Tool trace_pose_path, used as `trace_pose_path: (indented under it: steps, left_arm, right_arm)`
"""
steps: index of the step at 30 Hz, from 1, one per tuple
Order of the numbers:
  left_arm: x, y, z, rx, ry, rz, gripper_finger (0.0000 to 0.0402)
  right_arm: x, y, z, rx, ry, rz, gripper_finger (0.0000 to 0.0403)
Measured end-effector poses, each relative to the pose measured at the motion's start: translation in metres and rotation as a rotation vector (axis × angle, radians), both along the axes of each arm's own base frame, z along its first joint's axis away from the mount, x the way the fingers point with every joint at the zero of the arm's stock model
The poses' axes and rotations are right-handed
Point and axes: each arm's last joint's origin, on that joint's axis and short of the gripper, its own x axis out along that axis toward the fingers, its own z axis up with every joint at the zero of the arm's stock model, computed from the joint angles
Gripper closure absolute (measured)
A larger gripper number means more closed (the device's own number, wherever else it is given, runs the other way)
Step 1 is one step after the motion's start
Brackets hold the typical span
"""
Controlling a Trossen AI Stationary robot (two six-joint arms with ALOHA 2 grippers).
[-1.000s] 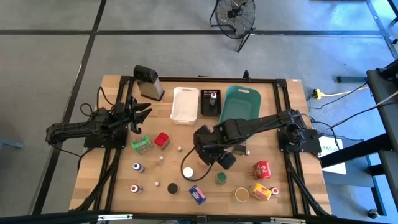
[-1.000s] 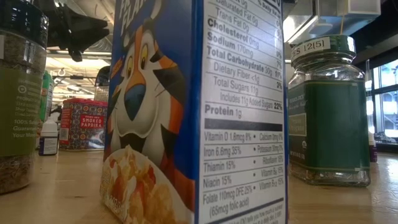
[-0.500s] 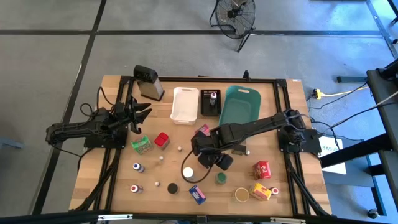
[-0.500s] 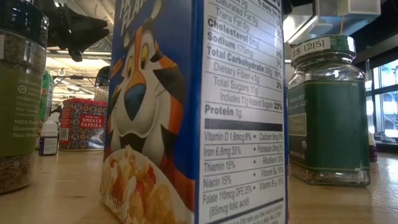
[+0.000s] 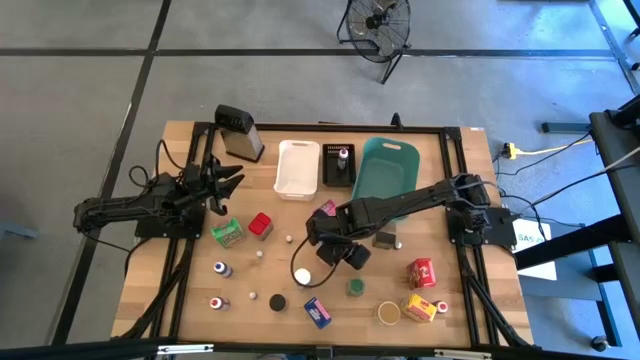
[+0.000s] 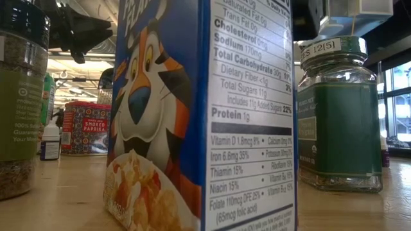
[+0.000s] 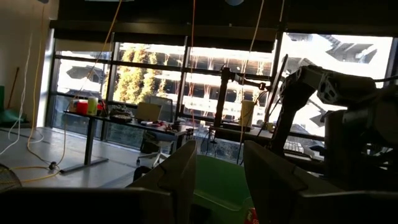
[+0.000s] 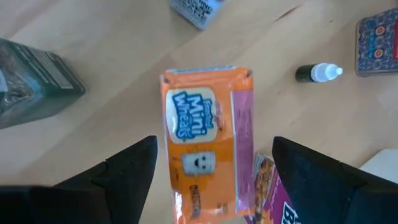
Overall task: Pick & Place Kitchen Items
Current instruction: Put the orange cereal box into the green bin
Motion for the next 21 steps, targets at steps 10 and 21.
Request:
trace_pose_path:
  steps: [10, 21]
  left_arm:
    - [0.0000, 0.0000, 0.0000, 0.000, 0.000, 0.000, 0.0274]
    - [0.0000, 0.0000, -0.0001, 0.000, 0.000, 0.000, 0.0274]
  right_arm:
    - [-0.0007, -0.0003, -0.0023, 0.024, 0.013, -0.007, 0.0096]
    - [-0.0006, -0.0002, -0.0024, 0.027, 0.015, -0.015, 0.0185]
